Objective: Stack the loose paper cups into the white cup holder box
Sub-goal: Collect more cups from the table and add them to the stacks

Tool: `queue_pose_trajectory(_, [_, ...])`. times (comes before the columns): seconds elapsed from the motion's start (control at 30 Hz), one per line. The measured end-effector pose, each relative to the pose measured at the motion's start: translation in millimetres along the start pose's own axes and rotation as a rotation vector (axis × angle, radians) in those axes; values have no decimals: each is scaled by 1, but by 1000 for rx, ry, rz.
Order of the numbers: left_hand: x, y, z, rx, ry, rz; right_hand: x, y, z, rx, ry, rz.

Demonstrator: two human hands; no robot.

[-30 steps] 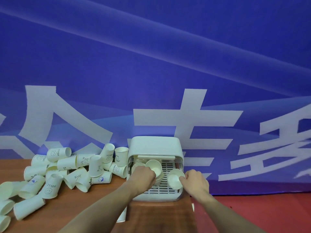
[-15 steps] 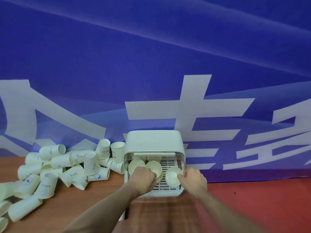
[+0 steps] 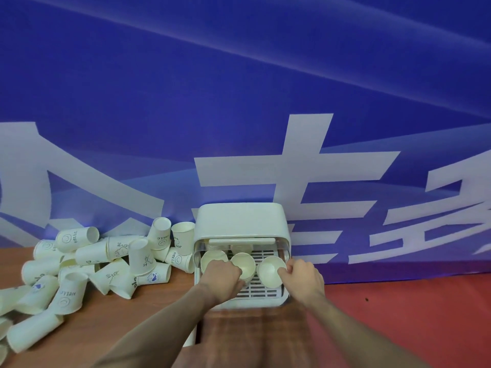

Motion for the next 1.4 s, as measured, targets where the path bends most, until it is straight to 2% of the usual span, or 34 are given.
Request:
queue_pose_trajectory(0.3, [37,20,9,-18,34,-104,34,27,30,-28,140,-169])
queue_pose_trajectory(0.57, [67,14,27,-1,81,-89,44,6,55,-35,156,-103])
queue_pose_trajectory(0.93, [73,-9,56,65,87,-68,19,-34,62,-45,-35,64])
queue_pose_trajectory(1.23, [69,-41,73,125,96,-22,3,-45,59,34,-67,38])
queue_pose_trajectory(1.4, [78,-46,82,129,126,-2,11,-42,63,76,-23,27])
Point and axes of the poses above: each hand's wrist, its own x-axis away from the middle knuckle, its own y-axis out of the back of the hand, z = x × y, the point moved 9 cm from there along -x, towards the middle knuckle, and after that the axes turned 14 degrees about -y, right-handed, at the moved point
